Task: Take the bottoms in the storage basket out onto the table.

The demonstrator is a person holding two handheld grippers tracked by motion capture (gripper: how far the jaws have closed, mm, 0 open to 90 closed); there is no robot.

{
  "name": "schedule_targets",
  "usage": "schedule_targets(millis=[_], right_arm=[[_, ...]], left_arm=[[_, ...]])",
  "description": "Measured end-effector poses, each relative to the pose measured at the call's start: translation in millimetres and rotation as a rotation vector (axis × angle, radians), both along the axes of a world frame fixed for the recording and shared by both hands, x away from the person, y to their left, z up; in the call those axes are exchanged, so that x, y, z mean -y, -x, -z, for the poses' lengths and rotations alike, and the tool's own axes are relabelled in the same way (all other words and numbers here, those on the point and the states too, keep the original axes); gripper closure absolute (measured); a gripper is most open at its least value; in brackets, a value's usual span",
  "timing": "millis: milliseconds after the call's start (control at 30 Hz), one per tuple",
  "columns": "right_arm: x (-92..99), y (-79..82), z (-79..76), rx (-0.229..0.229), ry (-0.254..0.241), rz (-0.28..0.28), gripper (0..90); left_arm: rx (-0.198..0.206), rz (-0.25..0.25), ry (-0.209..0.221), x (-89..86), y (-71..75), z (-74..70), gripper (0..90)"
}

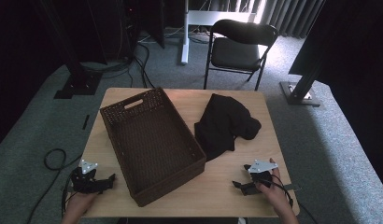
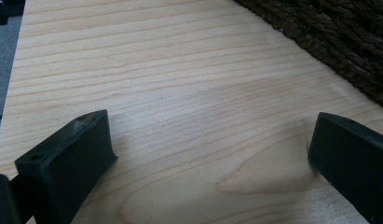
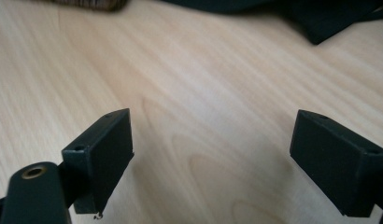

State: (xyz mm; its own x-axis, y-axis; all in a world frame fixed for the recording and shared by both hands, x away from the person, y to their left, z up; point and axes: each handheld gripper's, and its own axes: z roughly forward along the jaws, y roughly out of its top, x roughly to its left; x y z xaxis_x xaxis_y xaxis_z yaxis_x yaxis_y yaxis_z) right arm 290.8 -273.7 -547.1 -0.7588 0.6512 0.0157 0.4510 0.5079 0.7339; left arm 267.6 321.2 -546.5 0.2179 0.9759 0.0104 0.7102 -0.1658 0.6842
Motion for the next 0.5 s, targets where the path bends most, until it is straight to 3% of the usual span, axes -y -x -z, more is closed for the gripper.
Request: schedule_targets(millis=[100, 500], right_arm=[[-0.7, 2.5, 2.7, -0.016, -0.005, -0.018, 12.3], [-6.7, 5.9, 3.1, -0.001, 0.025, -0.065, 11.1]], left_arm=[[0.000, 0.000, 0.000, 0.0, 0.0, 0.0, 0.0], [0.000, 0.000, 0.000, 0.0, 0.1, 0.0, 0.0]])
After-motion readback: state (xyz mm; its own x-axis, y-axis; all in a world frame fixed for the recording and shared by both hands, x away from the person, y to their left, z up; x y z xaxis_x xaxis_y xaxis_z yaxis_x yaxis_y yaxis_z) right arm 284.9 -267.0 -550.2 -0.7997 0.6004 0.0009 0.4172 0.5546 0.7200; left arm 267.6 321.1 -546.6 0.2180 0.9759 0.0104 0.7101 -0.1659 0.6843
